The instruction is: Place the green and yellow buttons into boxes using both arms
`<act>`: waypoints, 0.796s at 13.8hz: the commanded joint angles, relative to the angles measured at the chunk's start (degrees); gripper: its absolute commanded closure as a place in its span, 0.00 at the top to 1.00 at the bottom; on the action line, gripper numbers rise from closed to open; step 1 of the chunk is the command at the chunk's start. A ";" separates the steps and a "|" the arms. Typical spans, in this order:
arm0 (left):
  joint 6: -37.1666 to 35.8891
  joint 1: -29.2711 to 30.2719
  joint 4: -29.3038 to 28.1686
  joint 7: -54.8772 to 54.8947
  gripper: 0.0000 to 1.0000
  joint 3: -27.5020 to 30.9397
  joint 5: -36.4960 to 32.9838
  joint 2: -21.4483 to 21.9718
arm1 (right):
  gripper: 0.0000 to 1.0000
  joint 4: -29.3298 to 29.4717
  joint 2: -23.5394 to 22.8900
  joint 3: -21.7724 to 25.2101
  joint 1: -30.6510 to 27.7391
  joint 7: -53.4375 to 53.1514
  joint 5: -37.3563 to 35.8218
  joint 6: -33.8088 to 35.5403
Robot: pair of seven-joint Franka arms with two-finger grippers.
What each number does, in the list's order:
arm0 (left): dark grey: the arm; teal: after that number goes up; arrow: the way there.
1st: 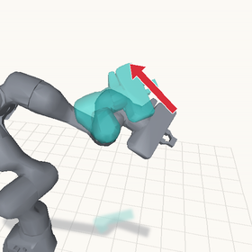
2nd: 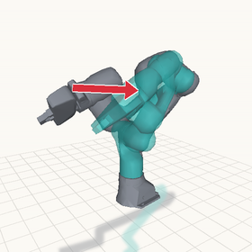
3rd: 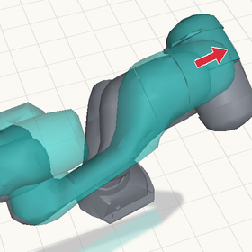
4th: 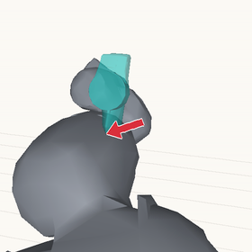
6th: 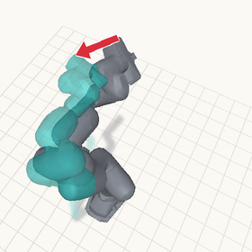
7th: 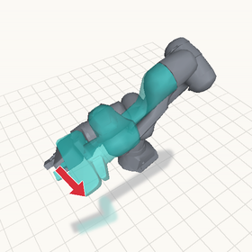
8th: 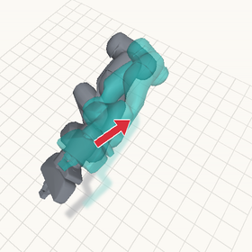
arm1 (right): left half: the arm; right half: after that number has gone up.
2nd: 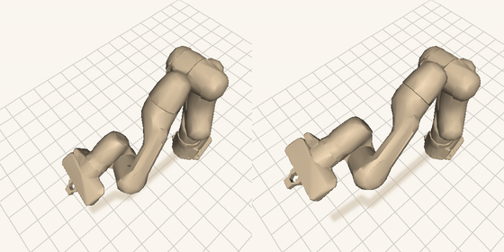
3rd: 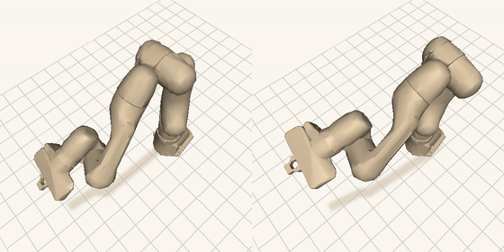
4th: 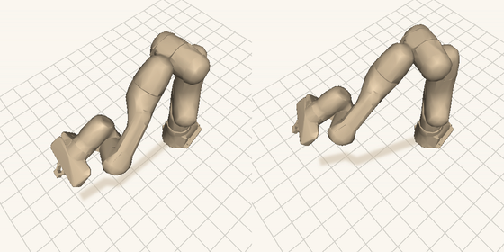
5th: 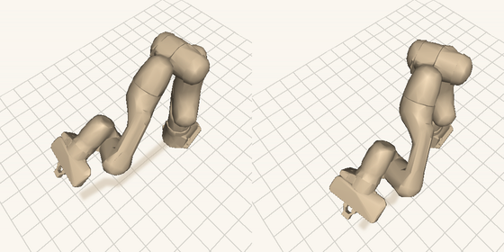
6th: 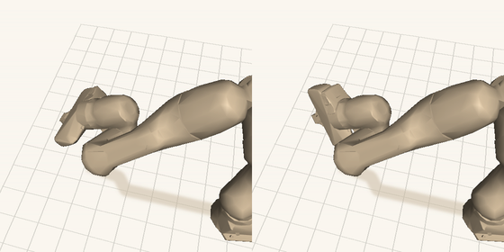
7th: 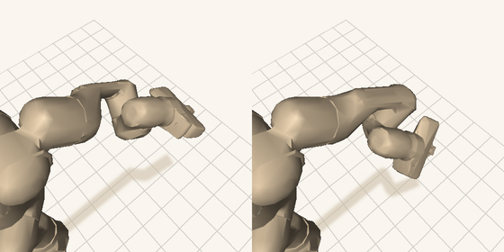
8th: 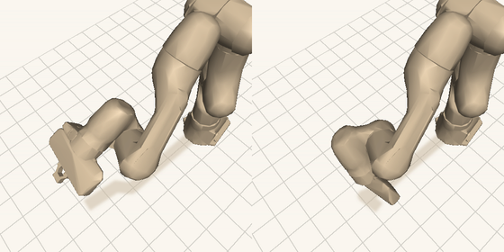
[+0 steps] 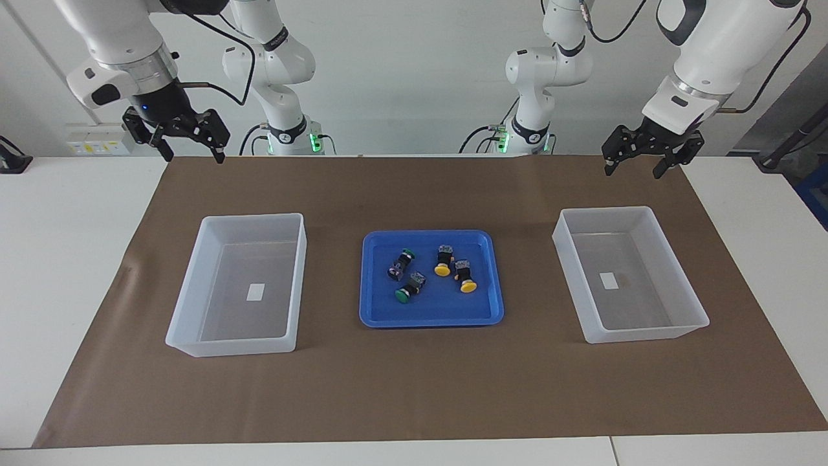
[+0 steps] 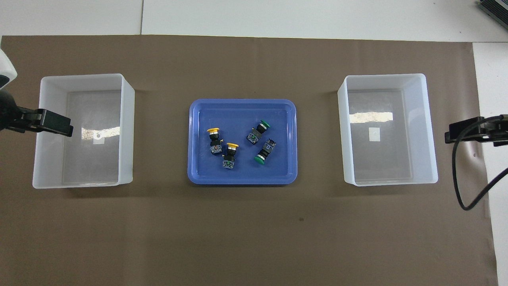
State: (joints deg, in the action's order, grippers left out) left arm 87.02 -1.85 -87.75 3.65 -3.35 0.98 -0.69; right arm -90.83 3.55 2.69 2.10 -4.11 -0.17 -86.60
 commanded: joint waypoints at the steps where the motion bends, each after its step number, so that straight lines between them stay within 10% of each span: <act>1: 3.94 -0.25 -2.51 -0.31 1.00 0.01 0.25 1.40 | 1.00 -1.27 1.11 0.04 -0.17 0.59 1.22 0.03; 11: 22.30 -7.10 -15.42 -6.89 1.00 -0.34 0.25 2.81 | 1.00 -2.07 1.63 0.04 -0.07 0.77 1.13 0.11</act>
State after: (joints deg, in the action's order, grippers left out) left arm 104.88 -6.92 -99.04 -0.74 -4.28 0.98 0.82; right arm -91.40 3.77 2.68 2.13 -4.11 -0.14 -86.60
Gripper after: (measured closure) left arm 0.000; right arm 0.000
